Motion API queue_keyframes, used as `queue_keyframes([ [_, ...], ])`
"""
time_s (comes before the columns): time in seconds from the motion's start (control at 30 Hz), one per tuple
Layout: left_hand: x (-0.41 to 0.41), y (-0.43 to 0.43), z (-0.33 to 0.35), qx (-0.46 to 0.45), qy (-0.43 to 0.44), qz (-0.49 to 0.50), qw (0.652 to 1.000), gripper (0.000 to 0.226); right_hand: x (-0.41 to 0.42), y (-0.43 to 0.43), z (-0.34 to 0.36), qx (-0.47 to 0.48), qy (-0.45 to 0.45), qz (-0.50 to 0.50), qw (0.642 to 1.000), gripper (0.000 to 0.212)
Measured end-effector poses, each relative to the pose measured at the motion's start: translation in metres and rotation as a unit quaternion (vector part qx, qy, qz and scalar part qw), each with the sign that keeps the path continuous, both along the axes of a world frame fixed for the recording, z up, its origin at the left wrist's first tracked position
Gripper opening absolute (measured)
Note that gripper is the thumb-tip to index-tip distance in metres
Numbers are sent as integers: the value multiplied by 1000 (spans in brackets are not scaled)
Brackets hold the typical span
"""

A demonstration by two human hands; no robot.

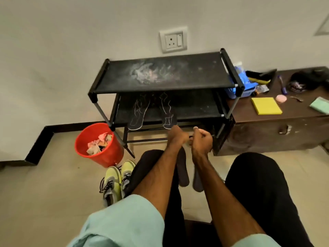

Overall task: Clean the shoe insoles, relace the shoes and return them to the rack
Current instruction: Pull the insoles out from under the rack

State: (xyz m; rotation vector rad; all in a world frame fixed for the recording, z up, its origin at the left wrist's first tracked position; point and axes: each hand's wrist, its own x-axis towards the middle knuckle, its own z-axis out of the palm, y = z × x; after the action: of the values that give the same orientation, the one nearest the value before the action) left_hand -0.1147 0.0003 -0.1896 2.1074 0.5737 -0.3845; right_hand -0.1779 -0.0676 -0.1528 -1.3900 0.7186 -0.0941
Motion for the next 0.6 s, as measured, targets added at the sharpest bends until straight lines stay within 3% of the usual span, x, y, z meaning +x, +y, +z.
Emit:
queue_keyframes([
  [0.17, 12, 46, 42, 18, -45, 11, 999, 33, 29, 20, -19, -13, -12, 44, 999, 22],
  [0.33, 10, 94, 50, -9, -35, 96, 995, 18, 58, 38, -33, -9, 57, 52, 997, 22],
  [0.5, 8, 132, 25, -80, 52, 153, 984, 27, 70, 45, -45, -34, 104, 19, 994, 35],
  [0.6, 9, 147, 5, -107, 91, 175, 975, 44, 77, 45, -55, -12, 109, -15, 994, 45],
])
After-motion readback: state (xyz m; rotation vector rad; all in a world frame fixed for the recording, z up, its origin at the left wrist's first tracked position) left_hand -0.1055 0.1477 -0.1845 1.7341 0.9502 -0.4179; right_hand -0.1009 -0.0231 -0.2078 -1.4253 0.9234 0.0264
